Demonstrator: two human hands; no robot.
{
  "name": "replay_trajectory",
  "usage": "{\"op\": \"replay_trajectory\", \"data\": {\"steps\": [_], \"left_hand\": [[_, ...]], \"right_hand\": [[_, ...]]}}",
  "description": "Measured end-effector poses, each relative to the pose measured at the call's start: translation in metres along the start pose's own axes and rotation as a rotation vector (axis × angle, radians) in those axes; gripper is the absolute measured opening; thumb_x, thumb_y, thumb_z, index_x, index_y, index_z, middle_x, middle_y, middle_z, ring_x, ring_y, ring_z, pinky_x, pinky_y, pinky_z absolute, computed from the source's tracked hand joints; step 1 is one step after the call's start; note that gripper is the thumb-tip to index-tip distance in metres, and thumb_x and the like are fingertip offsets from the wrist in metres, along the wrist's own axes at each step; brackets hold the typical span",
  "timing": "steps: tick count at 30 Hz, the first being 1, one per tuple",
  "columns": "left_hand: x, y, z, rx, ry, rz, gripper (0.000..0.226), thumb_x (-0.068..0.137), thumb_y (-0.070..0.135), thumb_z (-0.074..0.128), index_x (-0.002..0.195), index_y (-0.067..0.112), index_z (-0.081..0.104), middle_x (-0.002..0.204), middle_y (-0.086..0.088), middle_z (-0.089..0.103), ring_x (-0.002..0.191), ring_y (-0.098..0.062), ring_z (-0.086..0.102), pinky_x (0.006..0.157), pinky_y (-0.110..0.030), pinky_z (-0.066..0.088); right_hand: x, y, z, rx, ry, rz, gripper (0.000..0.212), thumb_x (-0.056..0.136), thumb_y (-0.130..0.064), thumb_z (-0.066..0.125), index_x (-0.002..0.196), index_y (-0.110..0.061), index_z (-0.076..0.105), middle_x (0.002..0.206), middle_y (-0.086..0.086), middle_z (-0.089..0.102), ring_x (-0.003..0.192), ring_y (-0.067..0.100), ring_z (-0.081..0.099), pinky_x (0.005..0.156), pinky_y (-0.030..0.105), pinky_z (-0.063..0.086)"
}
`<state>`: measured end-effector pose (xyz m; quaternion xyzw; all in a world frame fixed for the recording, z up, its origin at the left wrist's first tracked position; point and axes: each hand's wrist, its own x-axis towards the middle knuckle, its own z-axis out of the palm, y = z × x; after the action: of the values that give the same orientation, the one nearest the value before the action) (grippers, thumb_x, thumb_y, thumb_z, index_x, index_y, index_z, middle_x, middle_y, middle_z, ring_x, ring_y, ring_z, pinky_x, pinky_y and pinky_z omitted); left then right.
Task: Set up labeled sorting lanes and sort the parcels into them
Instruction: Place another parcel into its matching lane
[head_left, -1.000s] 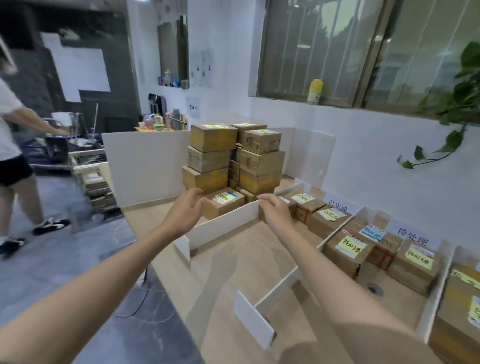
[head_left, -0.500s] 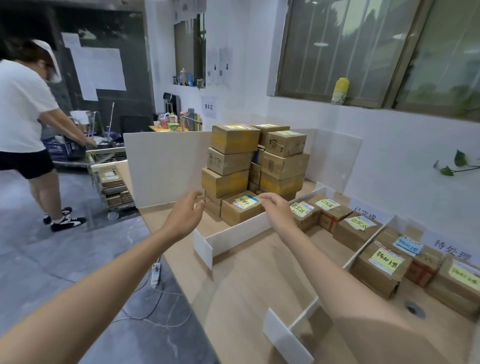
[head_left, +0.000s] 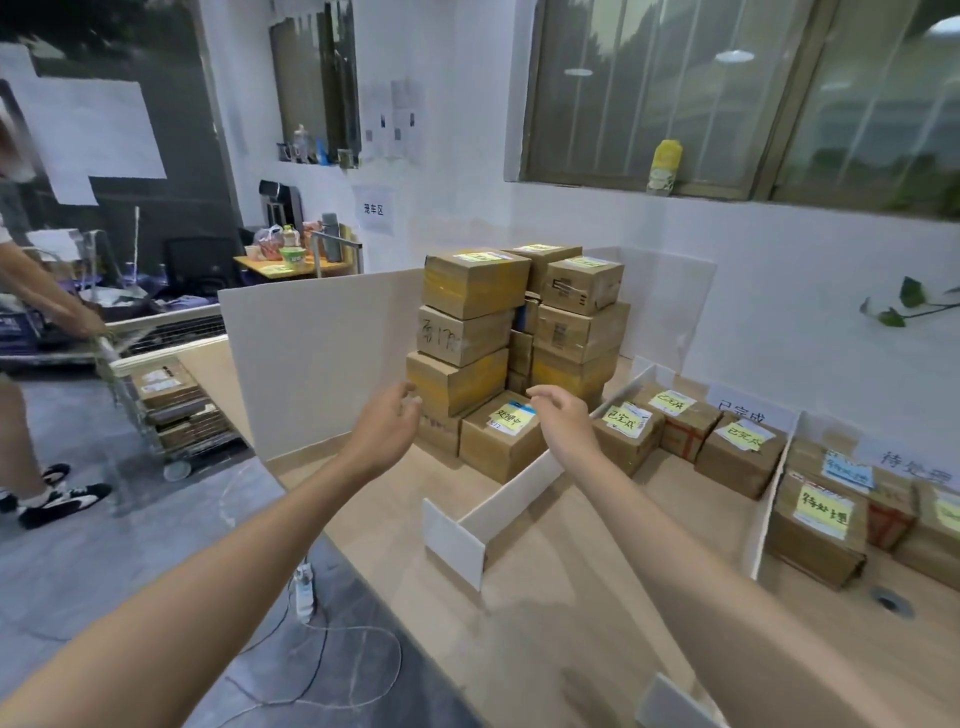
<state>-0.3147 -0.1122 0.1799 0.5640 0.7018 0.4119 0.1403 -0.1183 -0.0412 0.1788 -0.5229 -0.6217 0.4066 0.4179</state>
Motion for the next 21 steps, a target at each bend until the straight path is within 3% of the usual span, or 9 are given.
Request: {"op": "replay_trajectory", "data": {"steps": [6, 10, 13, 17, 21], "left_hand": [[0.041, -0.022, 0.001, -0.034, -0.091, 0.032, 0.038, 0.099, 0.022, 0.038, 0.132, 0.008, 0.048, 0.132, -0.009, 0.053, 0.121, -0.024, 0.049, 0.099, -0.035, 0.038], [0.064, -0.029, 0.016, -0.037, -0.135, 0.06, 0.036, 0.099, 0.021, 0.039, 0.131, 0.007, 0.048, 0.129, -0.009, 0.054, 0.117, -0.025, 0.051, 0.097, -0.036, 0.04], [0.082, -0.038, 0.03, -0.026, -0.157, 0.068, 0.035, 0.099, 0.021, 0.039, 0.131, 0.007, 0.048, 0.129, -0.009, 0.054, 0.117, -0.022, 0.05, 0.096, -0.033, 0.039], [0.116, -0.051, 0.045, -0.022, -0.177, 0.073, 0.036, 0.099, 0.022, 0.039, 0.13, 0.009, 0.049, 0.128, -0.007, 0.054, 0.118, -0.022, 0.05, 0.098, -0.035, 0.041], [0.163, -0.057, 0.062, -0.025, -0.199, 0.077, 0.035, 0.099, 0.021, 0.039, 0.13, 0.008, 0.05, 0.127, -0.008, 0.055, 0.119, -0.023, 0.051, 0.098, -0.037, 0.043]], "right_hand": [[0.008, 0.01, 0.028, -0.006, 0.066, 0.065, 0.031, 0.099, -0.022, 0.043, 0.123, -0.016, 0.061, 0.125, -0.007, 0.056, 0.105, 0.007, 0.045, 0.091, 0.024, 0.036], [0.024, 0.017, 0.033, -0.032, 0.119, 0.104, 0.029, 0.098, -0.019, 0.042, 0.12, -0.015, 0.061, 0.116, -0.007, 0.058, 0.105, 0.012, 0.05, 0.09, 0.025, 0.039], [0.042, 0.029, 0.036, -0.038, 0.141, 0.139, 0.035, 0.099, -0.02, 0.041, 0.13, -0.014, 0.057, 0.129, -0.002, 0.058, 0.118, 0.015, 0.051, 0.095, 0.026, 0.04], [0.077, 0.046, 0.044, -0.025, 0.149, 0.176, 0.037, 0.1, -0.019, 0.04, 0.134, -0.014, 0.054, 0.132, 0.002, 0.057, 0.118, 0.016, 0.05, 0.088, 0.024, 0.038], [0.122, 0.061, 0.053, 0.017, 0.16, 0.215, 0.035, 0.101, -0.021, 0.039, 0.132, -0.015, 0.054, 0.126, -0.001, 0.058, 0.099, 0.007, 0.05, 0.072, 0.018, 0.041]]}}
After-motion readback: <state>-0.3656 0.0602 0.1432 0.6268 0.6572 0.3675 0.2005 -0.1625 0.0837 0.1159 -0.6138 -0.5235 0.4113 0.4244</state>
